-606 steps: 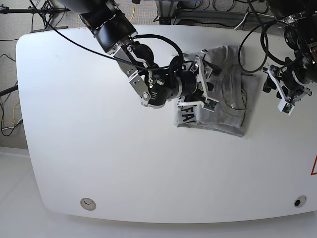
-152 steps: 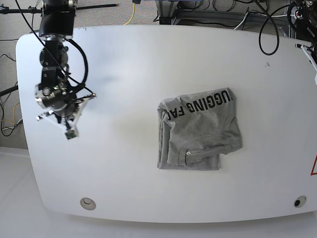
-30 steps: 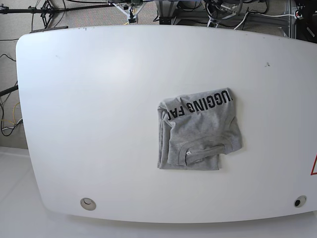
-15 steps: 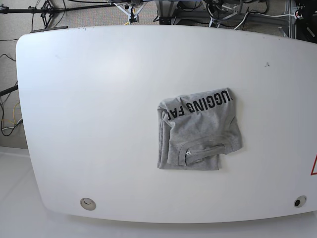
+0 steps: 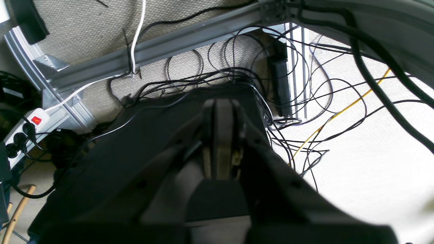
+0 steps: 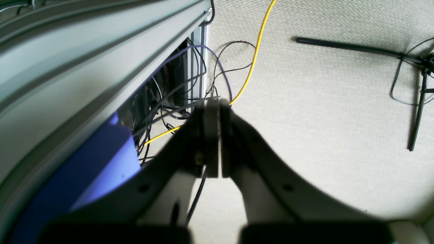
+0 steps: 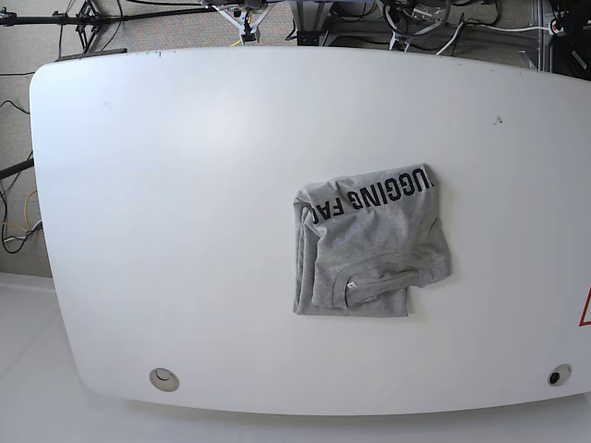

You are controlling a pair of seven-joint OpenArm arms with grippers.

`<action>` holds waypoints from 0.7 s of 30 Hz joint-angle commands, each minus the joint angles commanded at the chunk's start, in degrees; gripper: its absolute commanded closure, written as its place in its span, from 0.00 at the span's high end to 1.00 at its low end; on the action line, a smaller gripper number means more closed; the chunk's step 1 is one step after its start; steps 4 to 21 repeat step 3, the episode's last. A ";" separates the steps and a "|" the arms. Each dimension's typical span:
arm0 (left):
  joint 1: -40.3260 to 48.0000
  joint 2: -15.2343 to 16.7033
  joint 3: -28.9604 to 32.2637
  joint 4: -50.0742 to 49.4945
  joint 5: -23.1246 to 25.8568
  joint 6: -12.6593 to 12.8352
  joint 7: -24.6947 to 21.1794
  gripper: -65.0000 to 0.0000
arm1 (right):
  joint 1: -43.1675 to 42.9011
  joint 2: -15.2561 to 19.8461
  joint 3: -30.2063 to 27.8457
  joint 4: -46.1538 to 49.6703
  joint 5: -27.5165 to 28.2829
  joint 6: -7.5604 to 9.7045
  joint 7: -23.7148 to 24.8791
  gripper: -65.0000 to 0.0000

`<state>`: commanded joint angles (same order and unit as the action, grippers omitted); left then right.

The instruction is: Fold the T-shirt properly

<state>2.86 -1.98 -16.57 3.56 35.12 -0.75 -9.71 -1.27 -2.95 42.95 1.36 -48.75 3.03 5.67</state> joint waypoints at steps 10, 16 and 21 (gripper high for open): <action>0.00 0.00 0.00 0.00 0.09 0.00 0.00 0.00 | 0.00 0.00 0.09 0.00 0.09 0.00 0.00 0.00; 0.00 0.00 0.00 0.00 0.09 0.00 0.00 0.00 | 0.00 0.00 0.09 0.00 0.09 0.00 0.00 0.00; 0.00 0.00 0.00 0.00 0.09 0.00 0.00 0.00 | 0.00 0.00 0.09 0.00 0.09 0.00 0.00 0.00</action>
